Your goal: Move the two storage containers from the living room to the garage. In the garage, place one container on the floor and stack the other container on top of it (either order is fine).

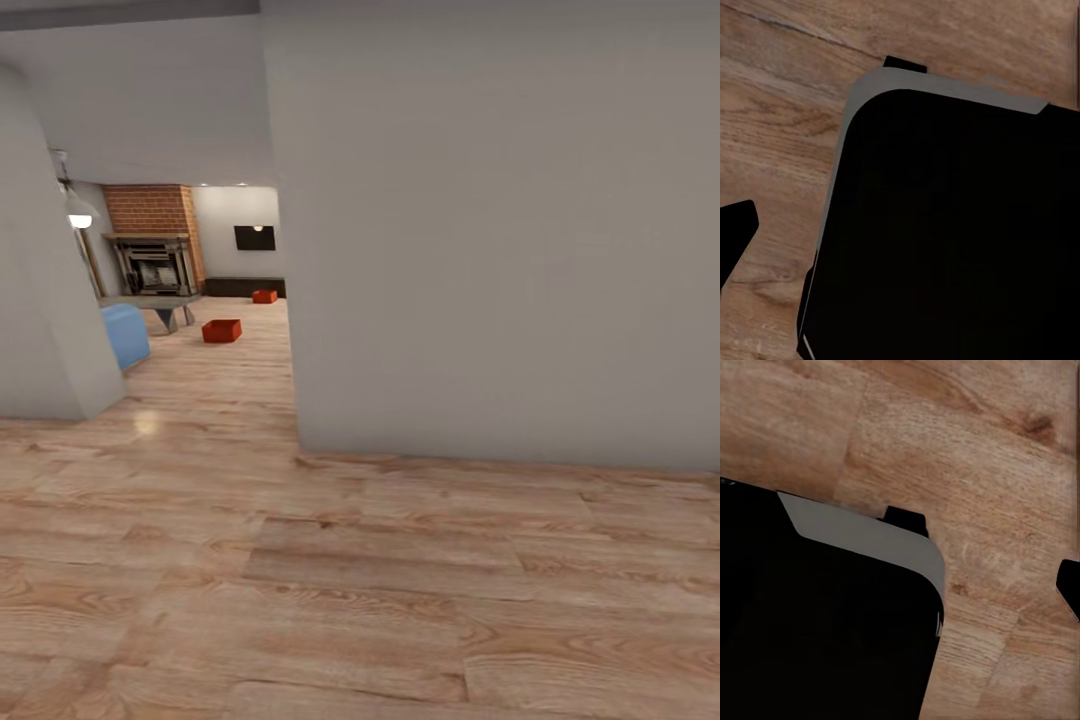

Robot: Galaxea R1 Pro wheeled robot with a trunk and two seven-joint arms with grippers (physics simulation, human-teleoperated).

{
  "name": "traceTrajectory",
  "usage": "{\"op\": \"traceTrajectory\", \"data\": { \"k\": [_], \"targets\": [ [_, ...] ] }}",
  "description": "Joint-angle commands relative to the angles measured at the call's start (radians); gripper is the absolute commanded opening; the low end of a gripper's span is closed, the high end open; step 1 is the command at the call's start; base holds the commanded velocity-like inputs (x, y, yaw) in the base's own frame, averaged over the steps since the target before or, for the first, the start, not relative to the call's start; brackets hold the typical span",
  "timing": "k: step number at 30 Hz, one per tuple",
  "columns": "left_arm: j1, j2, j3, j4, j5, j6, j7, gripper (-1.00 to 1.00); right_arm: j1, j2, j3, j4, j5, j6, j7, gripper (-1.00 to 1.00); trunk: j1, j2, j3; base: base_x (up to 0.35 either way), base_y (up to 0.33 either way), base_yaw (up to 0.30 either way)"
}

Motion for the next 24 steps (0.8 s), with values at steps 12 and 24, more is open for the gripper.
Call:
{"op": "traceTrajectory", "data": {
  "k": [12, 24],
  "targets": [
    [0.0, 0.0, 0.0, -0.001, 0.004, -0.003, 0.0, 1.0, -0.001, 0.001, 0.0, 0.003, 0.003, -0.005, -0.005, 1.0, 0.001, 0.0, -0.001, 0.323, 0.0, 0.0],
    [0.0, -0.001, 0.0, -0.001, 0.004, -0.002, 0.0, 1.0, -0.001, 0.001, -0.001, 0.003, 0.002, -0.007, -0.004, 1.0, 0.001, 0.0, -0.001, 0.323, 0.0, 0.02]
  ]
}}
